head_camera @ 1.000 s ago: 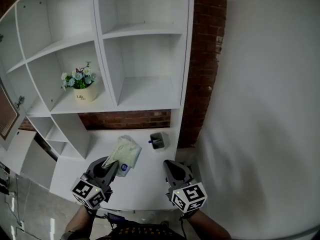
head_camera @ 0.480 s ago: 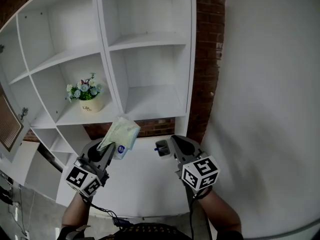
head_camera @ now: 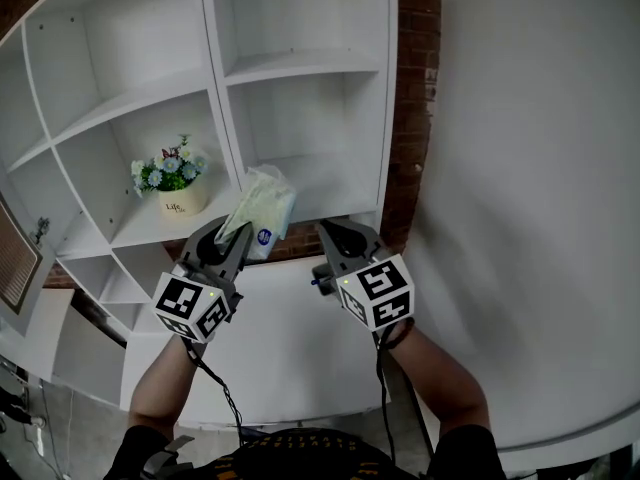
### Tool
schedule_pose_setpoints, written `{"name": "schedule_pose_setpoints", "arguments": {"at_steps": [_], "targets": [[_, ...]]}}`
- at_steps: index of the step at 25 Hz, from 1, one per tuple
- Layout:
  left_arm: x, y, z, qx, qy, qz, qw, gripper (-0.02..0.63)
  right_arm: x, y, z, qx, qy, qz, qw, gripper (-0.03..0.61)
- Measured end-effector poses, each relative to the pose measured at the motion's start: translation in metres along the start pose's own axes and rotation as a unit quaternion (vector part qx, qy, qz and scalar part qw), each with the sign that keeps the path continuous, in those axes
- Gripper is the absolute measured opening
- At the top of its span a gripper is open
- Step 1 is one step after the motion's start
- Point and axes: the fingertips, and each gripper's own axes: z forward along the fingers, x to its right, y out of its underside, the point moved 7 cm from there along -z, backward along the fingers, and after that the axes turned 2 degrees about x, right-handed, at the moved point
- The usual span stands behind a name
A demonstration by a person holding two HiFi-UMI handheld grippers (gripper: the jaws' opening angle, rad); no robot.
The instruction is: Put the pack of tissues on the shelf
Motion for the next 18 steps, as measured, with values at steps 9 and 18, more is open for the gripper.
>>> {"name": "schedule_pose_setpoints", "arguments": {"at_steps": [9,18], "targets": [[-0.015,0.002,0.055,-0.033,-0.002,-0.02,0.9993,0.075,0.013,-0.015,0.036,-0.001,0.004,0.052,0.999,-0.009],[-0.006,0.017,0.125,-0.103,-0.003,-0.04,0.9939,0.075,0.05,-0.006,0.066,-0.035,0.054,0.091,0.994,-0.009]]}}
